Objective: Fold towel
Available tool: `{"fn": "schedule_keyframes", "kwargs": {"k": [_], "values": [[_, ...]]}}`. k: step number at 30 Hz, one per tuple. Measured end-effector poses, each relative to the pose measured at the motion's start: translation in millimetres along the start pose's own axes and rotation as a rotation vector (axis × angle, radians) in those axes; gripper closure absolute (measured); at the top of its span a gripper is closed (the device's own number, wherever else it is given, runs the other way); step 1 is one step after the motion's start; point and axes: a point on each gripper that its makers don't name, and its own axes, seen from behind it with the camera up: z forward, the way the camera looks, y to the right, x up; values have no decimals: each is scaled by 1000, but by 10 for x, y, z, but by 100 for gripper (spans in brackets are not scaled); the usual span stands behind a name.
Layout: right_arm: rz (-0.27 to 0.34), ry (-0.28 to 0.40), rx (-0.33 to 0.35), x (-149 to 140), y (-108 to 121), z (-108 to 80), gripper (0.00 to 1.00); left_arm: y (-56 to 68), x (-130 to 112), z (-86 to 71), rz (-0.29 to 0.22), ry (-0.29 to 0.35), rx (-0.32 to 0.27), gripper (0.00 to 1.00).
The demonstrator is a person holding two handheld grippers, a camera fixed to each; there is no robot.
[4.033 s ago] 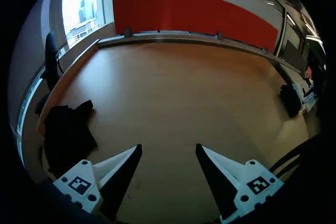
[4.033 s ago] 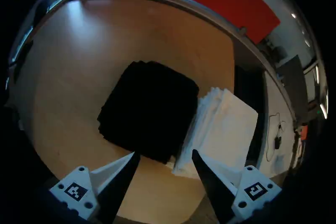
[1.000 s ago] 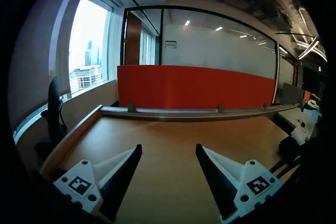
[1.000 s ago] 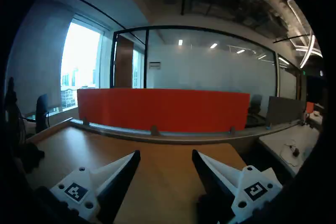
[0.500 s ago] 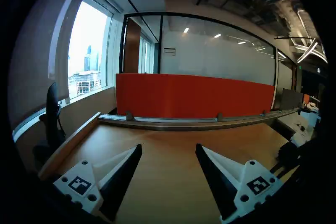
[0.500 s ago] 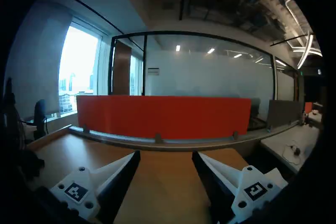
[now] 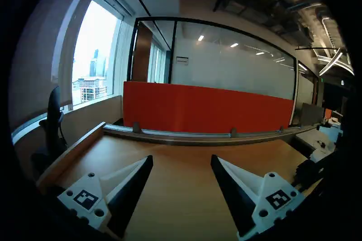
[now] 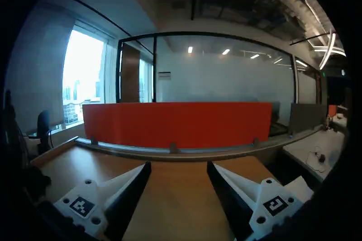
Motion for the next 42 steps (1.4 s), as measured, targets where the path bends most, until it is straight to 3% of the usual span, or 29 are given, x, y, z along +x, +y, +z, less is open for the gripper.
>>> {"fn": "schedule_keyframes", "kwargs": {"k": [8,15,24,32,42], "values": [[-4,-2,17,27,-106,-6,5,28,-9,-13,-12,24,-15,5],[5,7,24,136,-233,-40,5,30,-90,-8,24,31,-15,5],[39,30,8,202,-292,-87,5,-76,-313,40,55,49,9,5],[85,54,-1,106,-288,-87,5,-85,-554,77,105,90,10,5],[49,49,11,-137,-398,-38,5,-155,-920,111,113,124,27,5]]}}
